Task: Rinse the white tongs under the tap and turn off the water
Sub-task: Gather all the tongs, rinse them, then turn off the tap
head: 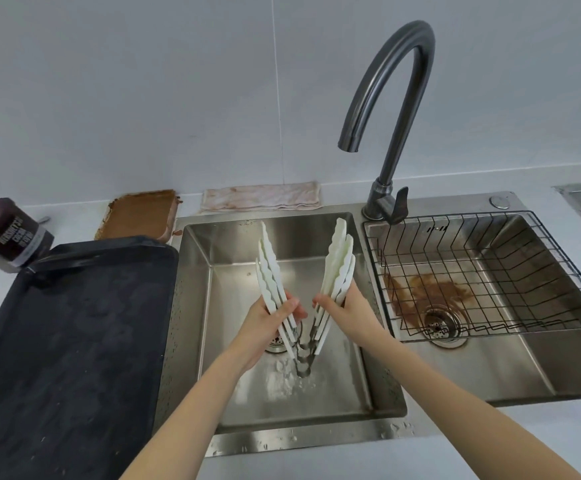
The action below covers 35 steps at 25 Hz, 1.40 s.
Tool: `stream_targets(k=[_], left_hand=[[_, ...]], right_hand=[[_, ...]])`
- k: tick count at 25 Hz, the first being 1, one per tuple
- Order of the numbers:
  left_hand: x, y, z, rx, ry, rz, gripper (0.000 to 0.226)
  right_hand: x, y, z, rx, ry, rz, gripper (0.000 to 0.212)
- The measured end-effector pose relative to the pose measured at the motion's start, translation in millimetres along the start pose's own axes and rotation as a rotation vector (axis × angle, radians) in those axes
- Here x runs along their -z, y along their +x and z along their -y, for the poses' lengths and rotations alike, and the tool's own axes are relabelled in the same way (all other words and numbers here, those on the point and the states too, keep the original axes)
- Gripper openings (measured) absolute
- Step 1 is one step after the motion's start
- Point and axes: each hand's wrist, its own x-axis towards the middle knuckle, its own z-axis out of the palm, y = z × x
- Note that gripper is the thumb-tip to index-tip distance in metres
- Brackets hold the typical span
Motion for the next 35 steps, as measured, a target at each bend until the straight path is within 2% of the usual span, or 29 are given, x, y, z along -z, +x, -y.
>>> stream_targets(k=[4, 8, 15, 18, 21, 25, 27, 30, 32, 35], left_hand=[[2.7, 2.7, 1.1, -0.007, 0.062, -0.014, 0.010], [2.1, 5.4, -2.9, -0.005, 0.117, -0.022, 0.012], [11.3, -2.4, -10.9, -0.105, 0.192, -0.020, 0.017], [17.6, -6.9, -7.6, -0.089, 0.189, -0.056, 0.016], [27.3, -11.6, -10.2, -0.063, 0.216, -0.092, 0.021], [44.7, -21.1, -21.9, -0.079, 0.267, -0.147, 0.026], [59.4, -25.8, -28.9, -0.070, 0.280, -0.169, 0.022], [92.4, -33.4, -37.9, -0.015, 0.247, -0.184, 0.023], [116.7, -39.2, -42.6, 0.010, 0.238, -0.216, 0.024], [149.6, -48.7, -47.4, 0.026, 0.214, -0.289, 0.012]], right_hand=[[0.0, -1.9, -2.1, 0.009, -0.018, -0.062, 0.052], [1.3, 2.8, -9.9, -0.018, -0.035, -0.045, 0.054], [1.7, -5.5, 12.0, 0.047, -0.041, -0.109, 0.048], [-4.5, -8.6, 21.8, 0.030, -0.060, -0.094, 0.048], [-15.3, -13.3, 33.2, 0.006, -0.052, -0.075, 0.037], [-31.8, -15.3, 54.1, -0.027, 0.039, 0.010, 0.022], [-44.8, -12.8, 68.1, -0.075, 0.092, 0.050, 0.006], [-73.8, -6.8, 88.3, -0.122, 0.134, 0.115, 0.014], [-95.6, -1.8, 100.1, -0.132, 0.154, 0.177, 0.009], [-131.6, 6.5, 116.4, -0.177, 0.207, 0.278, 0.015]])
